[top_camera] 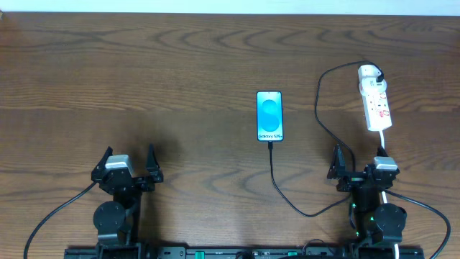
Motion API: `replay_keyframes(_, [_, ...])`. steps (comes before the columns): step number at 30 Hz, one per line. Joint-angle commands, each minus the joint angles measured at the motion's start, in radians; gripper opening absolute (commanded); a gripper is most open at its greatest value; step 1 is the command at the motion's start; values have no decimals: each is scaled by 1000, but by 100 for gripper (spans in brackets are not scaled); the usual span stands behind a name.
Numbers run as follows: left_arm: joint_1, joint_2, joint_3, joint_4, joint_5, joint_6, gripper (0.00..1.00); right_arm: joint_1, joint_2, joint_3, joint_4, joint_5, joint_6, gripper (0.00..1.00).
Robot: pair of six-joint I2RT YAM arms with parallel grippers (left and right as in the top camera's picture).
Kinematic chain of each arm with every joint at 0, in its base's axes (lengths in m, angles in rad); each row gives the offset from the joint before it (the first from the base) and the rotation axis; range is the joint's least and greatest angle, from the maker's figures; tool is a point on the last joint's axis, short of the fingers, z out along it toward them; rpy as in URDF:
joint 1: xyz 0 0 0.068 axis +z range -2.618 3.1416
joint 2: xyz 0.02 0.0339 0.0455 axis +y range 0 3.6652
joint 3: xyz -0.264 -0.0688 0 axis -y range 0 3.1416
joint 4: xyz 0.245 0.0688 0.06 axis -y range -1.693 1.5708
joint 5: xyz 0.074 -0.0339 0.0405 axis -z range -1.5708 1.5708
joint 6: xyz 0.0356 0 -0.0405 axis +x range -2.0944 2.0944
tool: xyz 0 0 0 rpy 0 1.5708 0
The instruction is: Plug charger to phone and switch on socket
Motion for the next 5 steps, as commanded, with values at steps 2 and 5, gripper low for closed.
replay_keyframes(2, [6,-3,-27,-20,-13,6,97,-7,-6,-2,-5,8,-12,99])
replay_keyframes(5, [6,-2,-27,-20,-13,6,97,-7,-6,-2,-5,8,-12,99])
